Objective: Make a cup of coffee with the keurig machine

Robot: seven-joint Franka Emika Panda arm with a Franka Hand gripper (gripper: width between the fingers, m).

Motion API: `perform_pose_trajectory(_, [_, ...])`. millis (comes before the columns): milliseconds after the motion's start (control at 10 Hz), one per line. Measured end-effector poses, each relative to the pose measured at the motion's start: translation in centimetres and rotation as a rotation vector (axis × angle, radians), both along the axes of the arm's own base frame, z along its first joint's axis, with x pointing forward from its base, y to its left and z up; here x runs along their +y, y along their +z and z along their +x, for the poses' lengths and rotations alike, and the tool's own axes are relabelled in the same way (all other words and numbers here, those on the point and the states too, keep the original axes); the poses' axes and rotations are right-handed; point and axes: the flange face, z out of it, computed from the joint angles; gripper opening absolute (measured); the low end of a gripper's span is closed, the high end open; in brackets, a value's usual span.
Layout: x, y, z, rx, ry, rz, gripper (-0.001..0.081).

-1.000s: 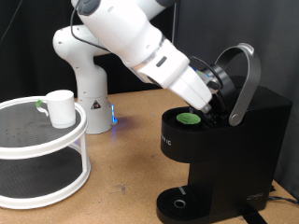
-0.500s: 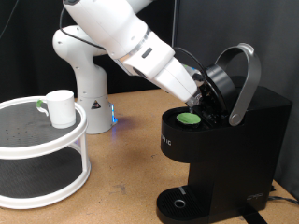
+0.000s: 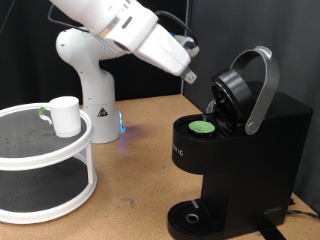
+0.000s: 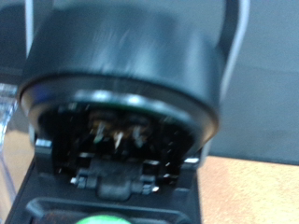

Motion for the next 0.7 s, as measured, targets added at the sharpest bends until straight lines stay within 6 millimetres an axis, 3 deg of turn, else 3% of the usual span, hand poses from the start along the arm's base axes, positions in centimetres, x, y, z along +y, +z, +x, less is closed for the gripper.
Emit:
perform_pose_trajectory(300, [-1.3, 1.9, -0.3, 0.031, -0.052, 0.030, 0.0803])
perform_pose_trajectory(700, [-0.9, 2.3, -0.2, 0.032, -0.046, 0.036, 0.0803])
